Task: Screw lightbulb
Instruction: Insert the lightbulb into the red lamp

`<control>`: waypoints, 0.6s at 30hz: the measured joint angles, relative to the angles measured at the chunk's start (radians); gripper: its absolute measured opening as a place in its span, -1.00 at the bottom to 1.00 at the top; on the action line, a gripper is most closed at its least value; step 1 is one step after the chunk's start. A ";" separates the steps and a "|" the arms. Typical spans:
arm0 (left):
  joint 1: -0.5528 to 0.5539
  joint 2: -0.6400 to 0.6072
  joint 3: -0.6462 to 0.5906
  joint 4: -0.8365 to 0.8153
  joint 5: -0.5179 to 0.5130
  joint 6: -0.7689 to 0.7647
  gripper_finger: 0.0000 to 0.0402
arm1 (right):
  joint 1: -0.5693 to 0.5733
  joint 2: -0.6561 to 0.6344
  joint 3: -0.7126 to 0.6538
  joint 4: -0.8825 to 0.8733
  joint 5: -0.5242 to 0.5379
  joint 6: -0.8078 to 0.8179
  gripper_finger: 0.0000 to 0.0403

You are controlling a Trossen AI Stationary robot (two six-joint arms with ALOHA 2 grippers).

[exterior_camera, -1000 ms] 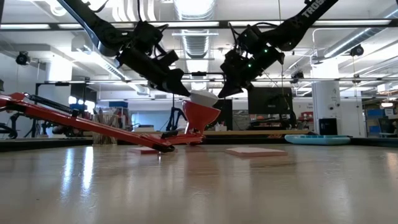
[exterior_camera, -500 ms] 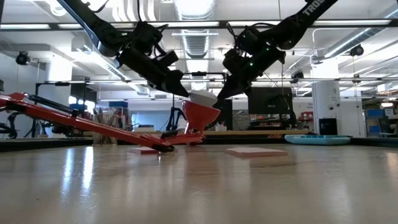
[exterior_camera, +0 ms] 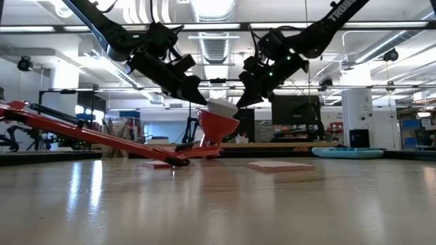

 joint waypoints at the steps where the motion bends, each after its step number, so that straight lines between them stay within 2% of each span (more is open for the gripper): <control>1: 0.000 0.000 0.000 -0.001 0.000 0.000 0.29 | -0.001 0.013 0.000 0.013 -0.018 -0.001 -0.99; 5: 0.000 -0.001 0.000 -0.001 0.000 -0.001 0.29 | -0.005 0.038 0.001 0.008 -0.080 0.009 -0.99; 18: 0.010 -0.002 0.057 -0.023 0.001 0.046 0.29 | 0.032 -0.035 0.000 -0.159 -0.091 -0.007 -0.99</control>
